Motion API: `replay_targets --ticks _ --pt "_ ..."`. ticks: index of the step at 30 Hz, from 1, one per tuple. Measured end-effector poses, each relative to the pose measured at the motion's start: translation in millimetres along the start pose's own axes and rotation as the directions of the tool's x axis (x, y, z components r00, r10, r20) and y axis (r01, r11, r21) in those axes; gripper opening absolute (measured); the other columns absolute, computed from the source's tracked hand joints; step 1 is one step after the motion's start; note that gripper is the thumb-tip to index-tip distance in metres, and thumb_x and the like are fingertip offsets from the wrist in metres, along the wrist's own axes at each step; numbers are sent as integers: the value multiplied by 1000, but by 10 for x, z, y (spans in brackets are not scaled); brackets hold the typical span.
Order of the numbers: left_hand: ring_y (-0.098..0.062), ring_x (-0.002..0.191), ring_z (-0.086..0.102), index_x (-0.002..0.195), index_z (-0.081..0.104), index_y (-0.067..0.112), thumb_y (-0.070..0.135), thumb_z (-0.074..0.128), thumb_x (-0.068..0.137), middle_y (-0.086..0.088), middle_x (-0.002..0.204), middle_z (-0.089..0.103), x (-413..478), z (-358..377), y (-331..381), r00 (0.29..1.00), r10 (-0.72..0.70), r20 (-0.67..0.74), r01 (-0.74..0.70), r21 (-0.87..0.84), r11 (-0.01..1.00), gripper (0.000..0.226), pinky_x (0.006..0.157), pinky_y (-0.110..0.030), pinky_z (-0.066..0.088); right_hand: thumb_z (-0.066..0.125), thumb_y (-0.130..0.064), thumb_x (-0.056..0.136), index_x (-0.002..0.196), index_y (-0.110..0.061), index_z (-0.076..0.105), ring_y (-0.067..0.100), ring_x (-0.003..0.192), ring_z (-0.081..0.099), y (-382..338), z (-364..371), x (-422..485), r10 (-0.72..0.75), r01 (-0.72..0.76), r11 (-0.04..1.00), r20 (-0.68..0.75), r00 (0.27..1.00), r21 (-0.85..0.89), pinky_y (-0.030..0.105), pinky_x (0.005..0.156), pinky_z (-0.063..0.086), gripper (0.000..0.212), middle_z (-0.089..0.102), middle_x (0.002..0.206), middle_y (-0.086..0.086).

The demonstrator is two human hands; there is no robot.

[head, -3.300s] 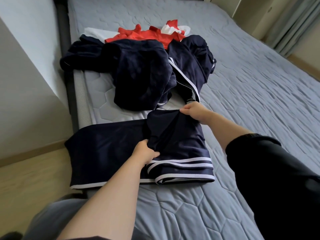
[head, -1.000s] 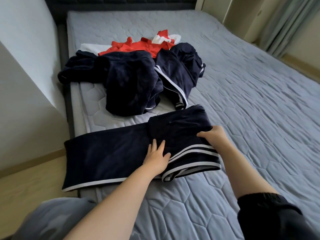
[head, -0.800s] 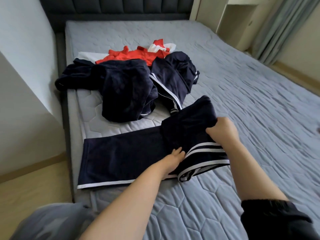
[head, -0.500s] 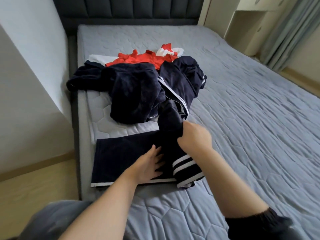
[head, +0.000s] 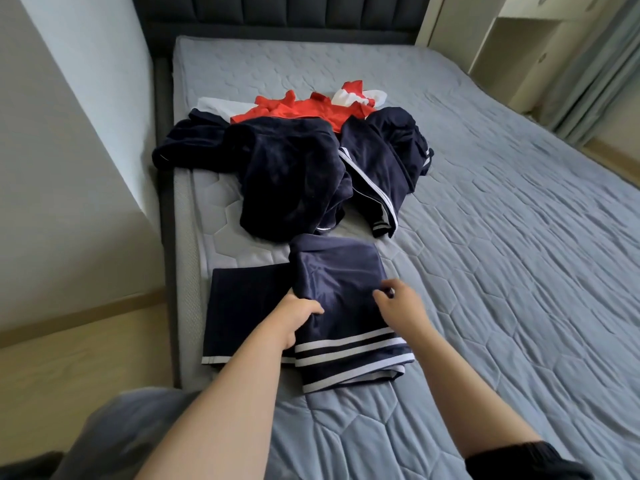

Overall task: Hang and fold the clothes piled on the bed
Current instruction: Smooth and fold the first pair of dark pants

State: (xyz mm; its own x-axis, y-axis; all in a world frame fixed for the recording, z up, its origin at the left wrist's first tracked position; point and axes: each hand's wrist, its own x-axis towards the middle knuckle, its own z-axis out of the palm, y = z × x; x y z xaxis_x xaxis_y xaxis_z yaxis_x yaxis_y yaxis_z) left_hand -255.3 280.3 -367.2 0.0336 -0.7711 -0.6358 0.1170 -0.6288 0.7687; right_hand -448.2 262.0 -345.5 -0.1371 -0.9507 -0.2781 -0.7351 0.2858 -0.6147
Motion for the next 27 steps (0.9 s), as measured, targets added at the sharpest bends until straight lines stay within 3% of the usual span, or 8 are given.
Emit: replay_targets --ticks 5,10,12,14,16,20,24,27 --pt "-30 82 65 111 59 9 -14 51 81 -13 88 68 -45 196 71 990 30 140 7 -256 967 39 70 -36 54 47 -30 97 125 -6 55 23 106 56 382 -74 52 194 -206 942 74 978 266 32 92 41 37 61 117 11" --pt "-31 84 69 115 60 0 -11 49 84 -18 95 71 -18 306 -21 951 31 307 114 -441 890 34 72 -37 56 47 -30 98 112 -15 61 21 105 58 559 -102 69 167 -173 887 52 985 428 41 100 43 24 64 110 5" --pt "-33 81 64 112 60 2 -12 50 83 -18 93 68 96 234 -56 982 -77 173 139 -384 913 34 73 -36 53 46 -28 98 109 -14 59 23 103 59 558 -89 93 163 -162 890 34 986 427 43 98 45 23 64 107 8" --pt "-25 68 56 103 59 4 -5 54 84 -13 78 59 187 104 -13 976 -215 -46 201 -207 957 22 62 -27 46 48 -29 97 105 -6 61 17 86 60 529 -23 110 160 -160 893 35 986 421 35 81 50 27 65 95 12" --pt "-21 66 51 103 57 4 6 56 87 -9 76 53 225 38 30 964 -227 -139 212 -113 971 16 58 -25 42 52 -35 95 101 -10 62 10 78 61 484 63 118 191 -209 882 86 978 423 28 70 48 27 66 90 9" --pt "-18 90 59 131 51 15 30 59 89 -4 111 62 248 60 -59 996 -64 -54 53 -199 979 45 73 -28 45 70 -46 81 101 -17 65 19 85 69 467 157 152 232 -312 858 235 944 408 34 80 54 36 73 92 3" --pt "-7 88 56 136 47 21 48 65 84 4 121 59 188 99 -111 1000 -2 -24 1 -21 1000 61 69 -20 44 79 -39 73 89 -15 69 12 74 68 448 216 157 204 -193 902 13 979 386 25 60 48 31 73 78 -1" --pt "-22 99 65 134 48 20 46 74 77 -5 118 65 113 65 -160 983 -144 110 148 -28 989 68 89 -37 53 77 -34 72 81 -13 68 15 72 68 412 305 144 247 -191 892 -88 965 409 27 63 49 25 71 71 0"
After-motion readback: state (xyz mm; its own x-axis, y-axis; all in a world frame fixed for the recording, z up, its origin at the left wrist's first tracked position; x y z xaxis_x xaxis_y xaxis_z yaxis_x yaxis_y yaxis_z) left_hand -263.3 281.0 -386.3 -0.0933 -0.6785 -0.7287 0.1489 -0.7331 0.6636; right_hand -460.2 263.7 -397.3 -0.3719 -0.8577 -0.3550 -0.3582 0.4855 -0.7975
